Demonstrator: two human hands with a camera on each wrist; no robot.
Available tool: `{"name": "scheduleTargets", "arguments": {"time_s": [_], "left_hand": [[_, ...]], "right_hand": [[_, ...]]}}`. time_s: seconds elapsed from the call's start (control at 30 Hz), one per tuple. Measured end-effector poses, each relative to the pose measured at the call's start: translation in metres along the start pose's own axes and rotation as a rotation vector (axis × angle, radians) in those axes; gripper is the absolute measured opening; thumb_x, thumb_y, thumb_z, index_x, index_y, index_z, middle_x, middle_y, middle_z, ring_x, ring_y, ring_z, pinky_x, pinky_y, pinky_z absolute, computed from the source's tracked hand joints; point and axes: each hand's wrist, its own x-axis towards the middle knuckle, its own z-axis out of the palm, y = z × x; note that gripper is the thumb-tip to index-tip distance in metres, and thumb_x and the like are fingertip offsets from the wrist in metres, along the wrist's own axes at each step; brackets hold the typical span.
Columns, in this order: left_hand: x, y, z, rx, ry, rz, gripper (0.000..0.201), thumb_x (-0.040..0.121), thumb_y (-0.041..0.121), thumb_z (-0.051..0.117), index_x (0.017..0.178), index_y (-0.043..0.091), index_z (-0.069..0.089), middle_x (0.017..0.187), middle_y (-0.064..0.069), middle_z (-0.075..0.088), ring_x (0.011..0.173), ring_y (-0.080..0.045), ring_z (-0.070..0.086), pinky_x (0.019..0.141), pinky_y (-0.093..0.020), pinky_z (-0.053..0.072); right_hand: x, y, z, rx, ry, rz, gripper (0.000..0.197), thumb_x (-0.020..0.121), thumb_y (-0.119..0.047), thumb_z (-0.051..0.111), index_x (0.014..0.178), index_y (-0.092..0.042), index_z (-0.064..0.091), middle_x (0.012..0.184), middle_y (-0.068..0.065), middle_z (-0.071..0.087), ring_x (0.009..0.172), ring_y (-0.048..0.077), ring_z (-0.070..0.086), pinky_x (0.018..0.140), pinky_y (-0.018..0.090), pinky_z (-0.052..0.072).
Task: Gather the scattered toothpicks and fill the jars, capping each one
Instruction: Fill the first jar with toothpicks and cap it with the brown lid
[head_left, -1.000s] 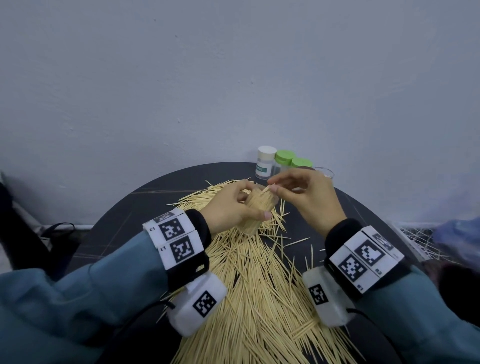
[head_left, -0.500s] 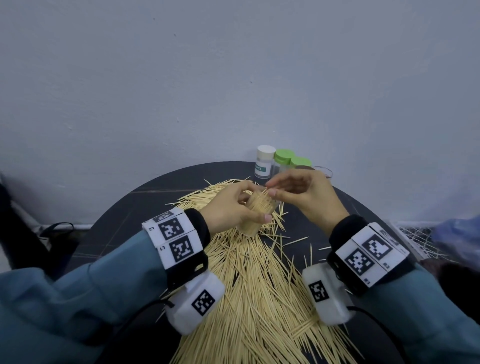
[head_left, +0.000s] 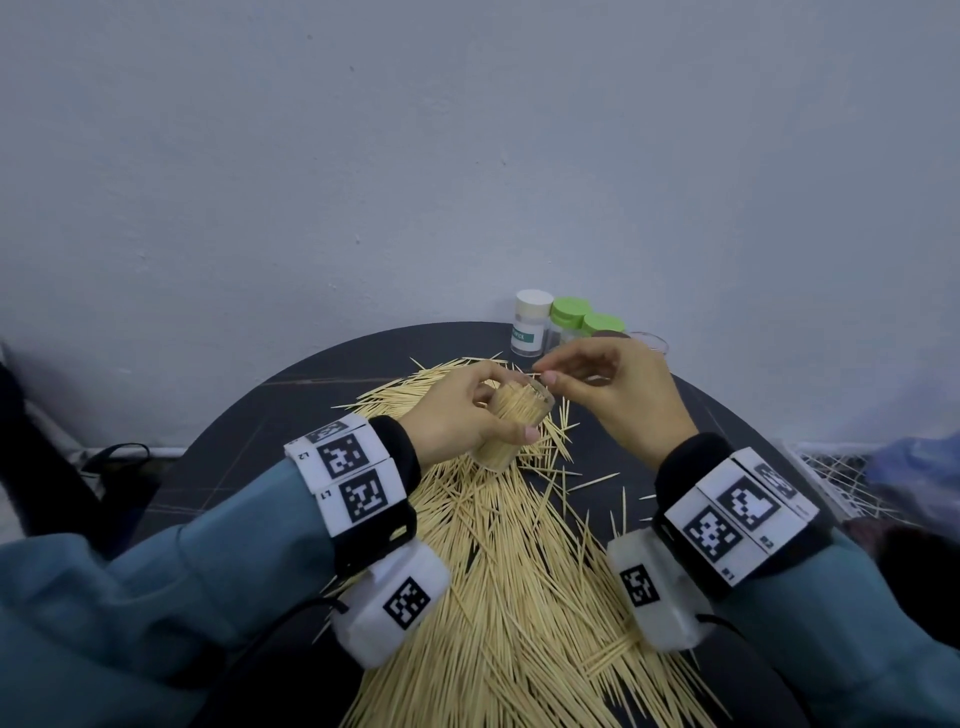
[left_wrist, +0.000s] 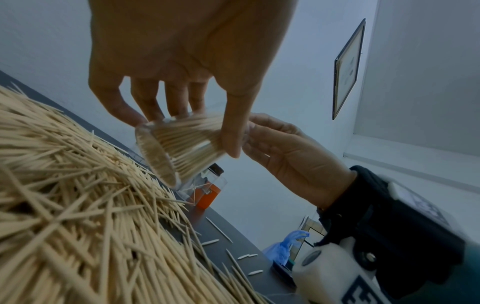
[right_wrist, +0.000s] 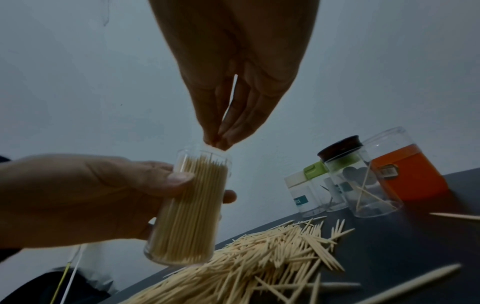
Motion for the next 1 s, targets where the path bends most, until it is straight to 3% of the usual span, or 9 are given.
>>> {"name": "scheduleTargets", "arguments": {"time_s": [0.13, 0.27, 0.4, 0.5, 0.57, 0.63, 0.73, 0.87, 1.0], "left_hand": [[0.0, -0.002, 0.0, 0.018, -0.012, 0.008, 0.046, 0.069, 0.01, 0.08, 0.107, 0.02, 0.055, 0.094, 0.0, 0.065, 0.086, -0.015, 0.06, 0.078, -0.031, 0.048], [0.001, -0.002, 0.0, 0.025, -0.001, 0.006, 0.049, 0.069, 0.011, 0.08, 0.11, 0.022, 0.055, 0.096, 0.001, 0.063, 0.089, -0.015, 0.059, 0.079, -0.03, 0.047], [-0.001, -0.002, 0.001, 0.048, -0.026, 0.026, 0.054, 0.066, -0.002, 0.079, 0.109, 0.02, 0.054, 0.093, 0.002, 0.066, 0.093, -0.018, 0.064, 0.076, -0.027, 0.05], [-0.002, -0.001, 0.0, 0.047, -0.042, 0.037, 0.06, 0.065, -0.01, 0.076, 0.112, 0.018, 0.054, 0.106, 0.001, 0.065, 0.102, -0.015, 0.062, 0.085, -0.03, 0.052], [-0.002, 0.0, 0.0, 0.046, -0.055, 0.059, 0.059, 0.064, -0.017, 0.072, 0.106, 0.02, 0.056, 0.118, -0.002, 0.062, 0.106, -0.02, 0.061, 0.089, -0.039, 0.053], [-0.002, 0.001, 0.001, 0.05, -0.065, 0.082, 0.059, 0.063, -0.021, 0.069, 0.103, 0.02, 0.056, 0.123, -0.003, 0.06, 0.107, -0.025, 0.061, 0.088, -0.046, 0.053], [-0.001, 0.001, 0.001, 0.078, -0.065, 0.107, 0.062, 0.061, -0.021, 0.071, 0.109, 0.014, 0.057, 0.118, -0.003, 0.063, 0.112, -0.018, 0.059, 0.093, -0.045, 0.051], [0.0, -0.001, 0.002, 0.11, -0.047, 0.126, 0.059, 0.057, -0.016, 0.076, 0.103, 0.018, 0.058, 0.112, -0.002, 0.065, 0.112, -0.016, 0.058, 0.101, -0.045, 0.043], [-0.001, -0.001, 0.002, 0.101, -0.045, 0.114, 0.058, 0.06, -0.014, 0.076, 0.104, 0.02, 0.058, 0.112, 0.001, 0.065, 0.108, -0.012, 0.059, 0.091, -0.031, 0.049]], "right_hand": [[-0.003, -0.004, 0.001, -0.038, -0.182, -0.007, 0.013, 0.082, -0.009, 0.068, 0.091, -0.017, 0.073, 0.078, -0.009, 0.069, 0.07, -0.003, 0.064, 0.069, 0.009, 0.049], [-0.001, -0.003, -0.004, 0.021, -0.122, -0.004, 0.014, 0.084, -0.007, 0.065, 0.089, -0.018, 0.073, 0.083, -0.002, 0.072, 0.076, 0.004, 0.068, 0.074, 0.015, 0.052], [-0.004, -0.006, -0.001, -0.035, -0.248, -0.019, 0.014, 0.083, -0.006, 0.065, 0.092, -0.014, 0.073, 0.083, -0.003, 0.072, 0.077, -0.001, 0.067, 0.074, 0.01, 0.051], [-0.002, -0.006, -0.003, 0.032, -0.183, -0.029, 0.015, 0.083, -0.005, 0.065, 0.089, -0.017, 0.072, 0.083, -0.003, 0.072, 0.078, 0.002, 0.068, 0.074, 0.012, 0.051], [0.0, -0.005, -0.007, 0.069, -0.12, -0.022, 0.015, 0.083, -0.006, 0.066, 0.087, -0.019, 0.072, 0.083, -0.004, 0.072, 0.08, 0.007, 0.068, 0.077, 0.017, 0.051], [0.0, -0.003, -0.01, 0.065, -0.11, -0.016, 0.011, 0.081, -0.01, 0.069, 0.084, -0.02, 0.072, 0.079, -0.008, 0.071, 0.075, 0.005, 0.066, 0.074, 0.017, 0.05], [-0.002, -0.005, -0.009, -0.008, -0.185, -0.033, 0.008, 0.072, -0.019, 0.077, 0.077, -0.024, 0.072, 0.065, -0.019, 0.059, 0.061, 0.003, 0.051, 0.06, 0.012, 0.04], [-0.004, -0.009, -0.003, -0.184, -0.251, -0.094, 0.013, 0.067, -0.026, 0.081, 0.078, -0.025, 0.074, 0.06, -0.013, 0.048, 0.054, 0.003, 0.04, 0.052, 0.014, 0.03], [-0.004, -0.01, -0.003, -0.13, -0.154, -0.104, 0.007, 0.072, -0.024, 0.077, 0.07, -0.026, 0.071, 0.054, -0.013, 0.048, 0.053, 0.005, 0.039, 0.051, 0.013, 0.029]]}}
